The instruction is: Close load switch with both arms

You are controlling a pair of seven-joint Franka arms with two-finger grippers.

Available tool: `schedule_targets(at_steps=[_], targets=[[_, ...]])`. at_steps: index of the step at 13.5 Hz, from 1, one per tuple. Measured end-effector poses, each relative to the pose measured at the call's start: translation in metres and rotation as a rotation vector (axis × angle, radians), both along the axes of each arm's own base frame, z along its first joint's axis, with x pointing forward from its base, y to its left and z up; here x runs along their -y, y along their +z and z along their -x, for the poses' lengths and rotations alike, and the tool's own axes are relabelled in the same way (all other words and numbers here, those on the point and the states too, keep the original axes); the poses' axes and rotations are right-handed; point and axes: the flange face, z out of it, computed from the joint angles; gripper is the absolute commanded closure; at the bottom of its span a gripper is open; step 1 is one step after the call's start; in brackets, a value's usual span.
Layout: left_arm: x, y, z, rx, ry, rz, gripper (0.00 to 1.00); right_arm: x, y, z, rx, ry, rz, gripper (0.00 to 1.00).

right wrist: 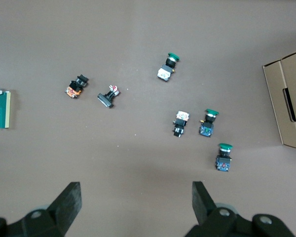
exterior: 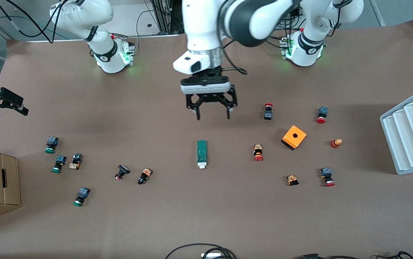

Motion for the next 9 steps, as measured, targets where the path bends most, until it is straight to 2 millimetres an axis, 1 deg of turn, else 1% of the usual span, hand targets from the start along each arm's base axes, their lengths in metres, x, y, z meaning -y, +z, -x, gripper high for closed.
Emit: schedule_targets(at_steps=[5,7,9], targets=[[-0.084,0.051,-0.047,-0.079,-0.009,0.059,0.0,0.003,-0.002,0.001,-0.019,0.007,0.032,0.0],[-0.109,0.062,-0.06,-0.077,-0.009,0.057,0.0,-0.002,-0.004,0.0,-0.025,0.014,0.034,0.0],[-0.125,0.065,-0.069,-0.076,0.002,0.054,0.0,-0.007,-0.007,-0.002,-0.032,0.025,0.035,0.0]])
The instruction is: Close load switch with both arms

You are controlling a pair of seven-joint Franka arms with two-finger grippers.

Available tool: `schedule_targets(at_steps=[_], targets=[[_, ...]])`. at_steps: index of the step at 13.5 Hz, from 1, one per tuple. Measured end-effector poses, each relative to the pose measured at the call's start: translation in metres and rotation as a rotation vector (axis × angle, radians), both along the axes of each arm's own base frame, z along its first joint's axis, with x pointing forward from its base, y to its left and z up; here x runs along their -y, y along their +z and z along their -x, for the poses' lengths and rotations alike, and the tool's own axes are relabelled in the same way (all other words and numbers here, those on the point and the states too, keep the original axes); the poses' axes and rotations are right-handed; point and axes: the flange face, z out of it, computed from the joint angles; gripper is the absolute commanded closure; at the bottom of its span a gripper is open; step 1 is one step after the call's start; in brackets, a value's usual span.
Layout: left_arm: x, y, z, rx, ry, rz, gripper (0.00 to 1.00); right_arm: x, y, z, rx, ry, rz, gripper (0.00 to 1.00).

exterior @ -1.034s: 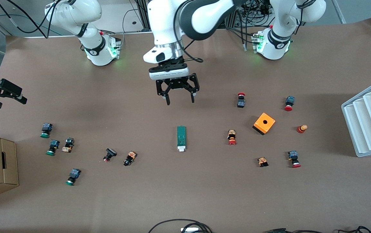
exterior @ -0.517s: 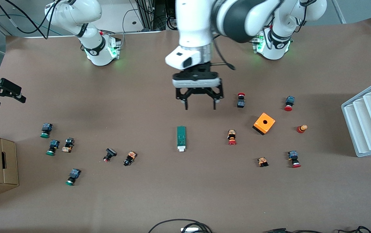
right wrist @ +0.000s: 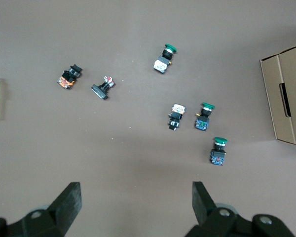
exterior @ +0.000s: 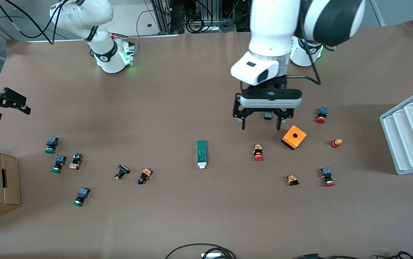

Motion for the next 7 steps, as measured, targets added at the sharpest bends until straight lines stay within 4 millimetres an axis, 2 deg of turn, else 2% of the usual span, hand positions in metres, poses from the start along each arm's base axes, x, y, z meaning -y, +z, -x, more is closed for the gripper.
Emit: schedule_targets(at_steps=[3,7], targets=[[-0.027,0.005,-0.014,-0.03,0.018,0.038,0.0,-0.003,-0.002,0.002,-0.02,0.006,-0.002,0.0],[-0.085,0.014,-0.036,-0.06,0.068,0.084,0.0,-0.004,-0.002,0.002,-0.021,0.008,-0.002,0.0]])
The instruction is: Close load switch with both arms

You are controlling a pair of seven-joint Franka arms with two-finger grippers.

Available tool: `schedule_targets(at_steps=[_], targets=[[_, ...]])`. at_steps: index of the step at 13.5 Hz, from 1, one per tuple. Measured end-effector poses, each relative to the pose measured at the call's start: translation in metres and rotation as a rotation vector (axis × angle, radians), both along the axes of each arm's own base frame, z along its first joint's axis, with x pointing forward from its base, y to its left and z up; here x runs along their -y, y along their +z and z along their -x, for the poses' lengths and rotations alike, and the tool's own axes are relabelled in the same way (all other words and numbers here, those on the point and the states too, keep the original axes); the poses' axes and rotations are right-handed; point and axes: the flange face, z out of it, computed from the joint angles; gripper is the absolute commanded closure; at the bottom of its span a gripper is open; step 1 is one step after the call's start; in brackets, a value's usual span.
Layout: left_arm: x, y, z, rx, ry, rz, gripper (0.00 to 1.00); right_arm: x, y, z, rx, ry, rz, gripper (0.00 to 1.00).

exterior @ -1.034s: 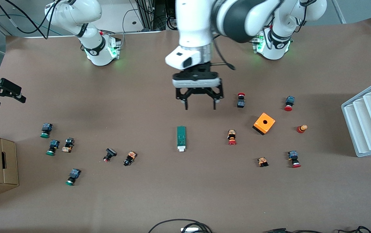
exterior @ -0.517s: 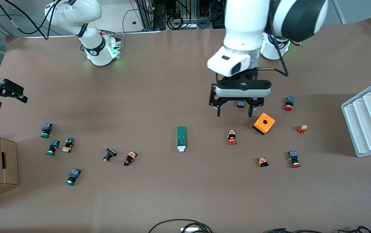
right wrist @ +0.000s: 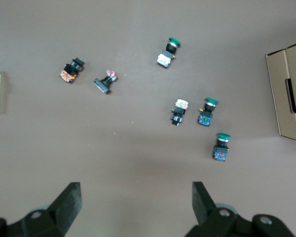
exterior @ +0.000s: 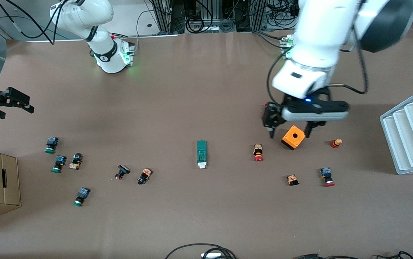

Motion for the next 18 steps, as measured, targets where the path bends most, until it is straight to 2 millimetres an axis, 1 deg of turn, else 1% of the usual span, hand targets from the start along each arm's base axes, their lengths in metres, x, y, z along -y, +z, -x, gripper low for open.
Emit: schedule_targets(at_steps=[2,3,6,8,11,12,13,16,18], targets=[[-0.034,0.0,-0.01,-0.018,0.006,0.003,0.0,-0.005,0.001,-0.001,0.003,0.009,0.001,0.0],[-0.056,0.0,-0.015,-0.032,0.014,0.001,0.0,-0.007,0.002,-0.001,0.004,0.012,0.002,0.0],[-0.131,0.004,-0.026,-0.083,0.049,-0.038,0.0,-0.011,0.003,-0.001,0.005,0.019,0.003,0.0],[-0.177,0.005,-0.029,-0.126,0.055,-0.039,0.0,-0.012,0.003,-0.001,0.005,0.022,0.003,0.0],[-0.236,-0.003,-0.029,-0.209,0.07,0.009,0.0,-0.013,0.003,-0.001,0.005,0.024,0.003,0.0],[-0.249,-0.005,-0.028,-0.229,0.082,0.012,0.0,-0.013,0.003,-0.001,0.005,0.024,0.003,0.0],[-0.257,-0.006,-0.027,-0.239,0.094,0.012,0.0,-0.013,0.004,-0.001,0.006,0.024,0.003,0.0],[-0.265,-0.003,-0.024,-0.257,0.091,0.005,0.0,-0.013,0.006,-0.002,0.01,0.024,0.004,0.0],[-0.278,-0.002,-0.022,-0.265,0.074,-0.002,0.0,-0.012,0.006,-0.002,0.011,0.024,0.004,0.0]])
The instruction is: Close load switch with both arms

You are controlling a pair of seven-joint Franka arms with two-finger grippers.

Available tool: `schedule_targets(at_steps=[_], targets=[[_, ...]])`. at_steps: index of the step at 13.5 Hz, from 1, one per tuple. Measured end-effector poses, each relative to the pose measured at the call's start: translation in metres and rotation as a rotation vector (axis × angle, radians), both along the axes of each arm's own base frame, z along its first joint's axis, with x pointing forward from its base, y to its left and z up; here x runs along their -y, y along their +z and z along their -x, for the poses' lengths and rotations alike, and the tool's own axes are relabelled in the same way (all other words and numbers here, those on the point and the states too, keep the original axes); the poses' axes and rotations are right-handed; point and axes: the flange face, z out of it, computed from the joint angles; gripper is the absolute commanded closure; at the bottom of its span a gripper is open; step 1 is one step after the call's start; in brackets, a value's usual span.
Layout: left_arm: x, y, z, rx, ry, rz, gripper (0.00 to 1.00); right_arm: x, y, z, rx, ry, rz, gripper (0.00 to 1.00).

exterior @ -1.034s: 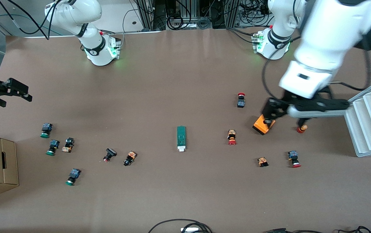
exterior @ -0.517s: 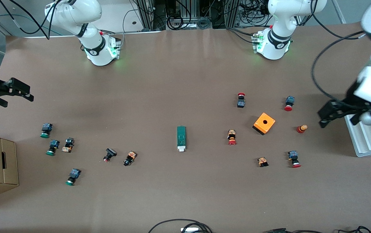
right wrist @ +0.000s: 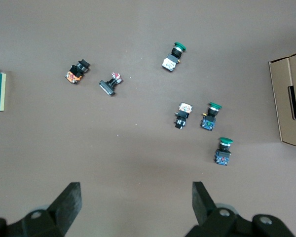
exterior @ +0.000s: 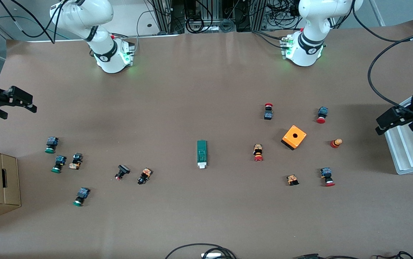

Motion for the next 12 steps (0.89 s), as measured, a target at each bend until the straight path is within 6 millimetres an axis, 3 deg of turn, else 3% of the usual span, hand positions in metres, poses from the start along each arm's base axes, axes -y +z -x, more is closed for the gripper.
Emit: schedule_targets(at_steps=[3,12], targets=[[-0.019,-0.002,0.002,-0.024,0.012,0.004,0.0,0.002,0.0,0.0,0.001,0.002,0.0,0.0],[-0.015,0.008,0.019,-0.07,0.009,0.001,0.0,0.004,0.0,0.0,0.001,0.001,0.0,0.0]])
